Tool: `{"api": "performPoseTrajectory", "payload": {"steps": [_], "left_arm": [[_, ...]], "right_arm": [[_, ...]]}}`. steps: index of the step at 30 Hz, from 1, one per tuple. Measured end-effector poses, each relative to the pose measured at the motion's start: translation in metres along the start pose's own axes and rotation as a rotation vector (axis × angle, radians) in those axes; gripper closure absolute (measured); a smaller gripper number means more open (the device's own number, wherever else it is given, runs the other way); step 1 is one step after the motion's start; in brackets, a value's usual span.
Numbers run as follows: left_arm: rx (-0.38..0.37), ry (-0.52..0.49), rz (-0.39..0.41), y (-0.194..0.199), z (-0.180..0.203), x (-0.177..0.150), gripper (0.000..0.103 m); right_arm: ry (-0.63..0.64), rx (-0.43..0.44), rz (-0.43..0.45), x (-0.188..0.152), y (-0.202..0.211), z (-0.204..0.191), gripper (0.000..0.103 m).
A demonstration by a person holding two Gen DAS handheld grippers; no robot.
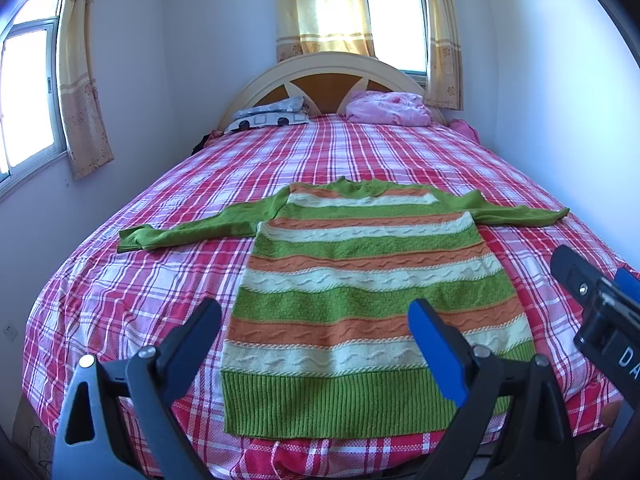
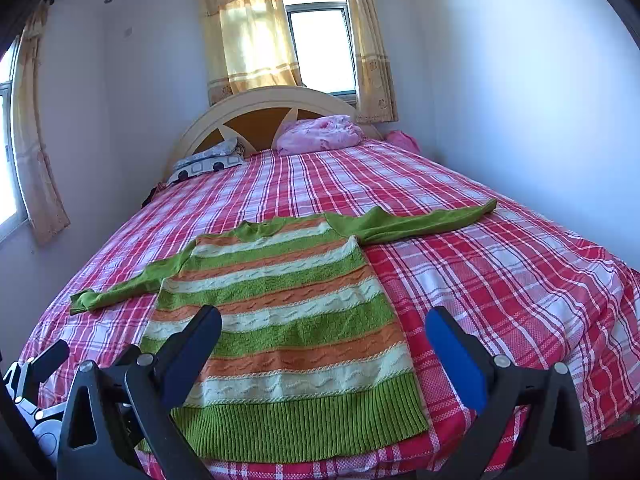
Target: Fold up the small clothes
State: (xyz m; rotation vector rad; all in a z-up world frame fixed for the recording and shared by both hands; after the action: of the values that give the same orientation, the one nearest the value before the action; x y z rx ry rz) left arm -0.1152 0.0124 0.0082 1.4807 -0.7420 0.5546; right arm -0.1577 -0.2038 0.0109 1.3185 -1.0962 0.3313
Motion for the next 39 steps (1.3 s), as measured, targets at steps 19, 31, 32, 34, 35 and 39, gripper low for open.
{"api": "performPoseTrajectory", "payload": {"steps": [19, 31, 32, 34, 35, 39], "left_arm": [[-0.004, -0.027, 0.000, -0.001, 0.007, -0.003, 0.006], [0.016, -0.035, -0.008, -0.005, 0.009, -0.001, 0.006], [0.020, -0.034, -0.006, -0.005, 0.008, -0.001, 0.006], [0.029, -0.036, -0.001, -0.004, 0.008, 0.000, 0.006], [0.031, -0.038, 0.000, -0.004, 0.007, 0.000, 0.006], [0.030, -0.038, -0.002, -0.004, 0.007, 0.000, 0.006]], "right_arm": [[0.009, -0.044, -0.008, 0.002, -0.002, 0.004, 0.001], [0.024, -0.056, -0.019, 0.002, -0.008, 0.004, 0.001], [0.022, -0.055, -0.020, 0.002, -0.008, 0.004, 0.001], [0.020, -0.052, -0.020, 0.002, -0.008, 0.004, 0.001], [0.020, -0.051, -0.019, 0.002, -0.008, 0.003, 0.001], [0.024, -0.051, -0.021, 0.002, -0.009, 0.003, 0.001]]}}
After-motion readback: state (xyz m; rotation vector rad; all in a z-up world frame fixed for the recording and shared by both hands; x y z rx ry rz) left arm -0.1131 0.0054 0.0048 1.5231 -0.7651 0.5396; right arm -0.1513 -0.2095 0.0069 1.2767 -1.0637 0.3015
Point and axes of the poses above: each gripper's, at about its wrist camera, not at the fingertips, and y roughly against the way its jaws point, z to its right, x to its top, the point moved 5 cm from there along -y, roughly the way its jaws point, and after that the axes turned 9 degrees about -z, right-handed, at the moved point
